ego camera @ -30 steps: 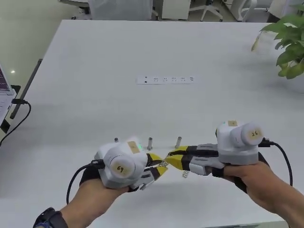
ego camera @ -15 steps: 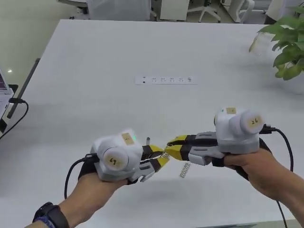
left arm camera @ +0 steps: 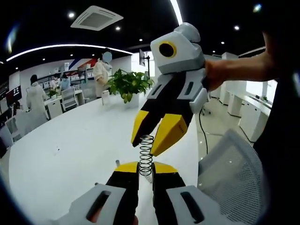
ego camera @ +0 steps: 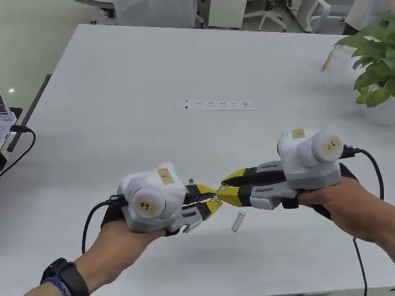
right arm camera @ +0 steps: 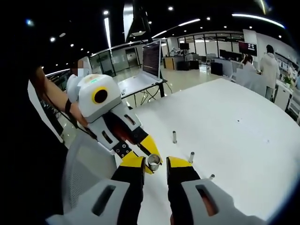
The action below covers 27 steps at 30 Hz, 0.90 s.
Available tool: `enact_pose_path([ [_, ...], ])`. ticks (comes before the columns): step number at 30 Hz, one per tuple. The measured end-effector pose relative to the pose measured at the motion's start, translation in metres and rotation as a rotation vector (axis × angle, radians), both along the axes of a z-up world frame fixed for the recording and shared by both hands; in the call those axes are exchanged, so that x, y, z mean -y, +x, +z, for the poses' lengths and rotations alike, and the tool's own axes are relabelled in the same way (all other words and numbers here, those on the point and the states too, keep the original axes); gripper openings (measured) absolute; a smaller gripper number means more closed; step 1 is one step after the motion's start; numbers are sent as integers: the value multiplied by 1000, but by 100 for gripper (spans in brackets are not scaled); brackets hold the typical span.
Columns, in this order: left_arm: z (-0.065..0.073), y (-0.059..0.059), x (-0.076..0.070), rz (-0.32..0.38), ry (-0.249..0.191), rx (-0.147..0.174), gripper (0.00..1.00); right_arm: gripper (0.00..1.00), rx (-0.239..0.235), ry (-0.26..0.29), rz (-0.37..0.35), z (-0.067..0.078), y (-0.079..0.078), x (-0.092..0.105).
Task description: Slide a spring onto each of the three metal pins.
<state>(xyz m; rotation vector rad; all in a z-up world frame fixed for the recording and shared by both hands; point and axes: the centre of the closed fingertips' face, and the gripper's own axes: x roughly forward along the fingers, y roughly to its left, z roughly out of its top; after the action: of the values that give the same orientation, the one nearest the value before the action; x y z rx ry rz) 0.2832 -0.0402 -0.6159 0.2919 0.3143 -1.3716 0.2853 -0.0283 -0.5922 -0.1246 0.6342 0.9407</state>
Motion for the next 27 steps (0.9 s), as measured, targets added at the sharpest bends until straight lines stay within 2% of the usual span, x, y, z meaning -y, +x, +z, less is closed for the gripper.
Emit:
enact_pose_path([
  [8, 8, -1, 3, -15, -20, 5, 2, 21, 9, -144, 151, 9, -9, 9],
  [13, 12, -4, 7, -34, -30, 6, 2, 21, 12, -211, 229, 15, -14, 10],
  [27, 22, -15, 21, -93, -52, 7, 2, 18, 5, -326, 383, 18, -22, 14],
])
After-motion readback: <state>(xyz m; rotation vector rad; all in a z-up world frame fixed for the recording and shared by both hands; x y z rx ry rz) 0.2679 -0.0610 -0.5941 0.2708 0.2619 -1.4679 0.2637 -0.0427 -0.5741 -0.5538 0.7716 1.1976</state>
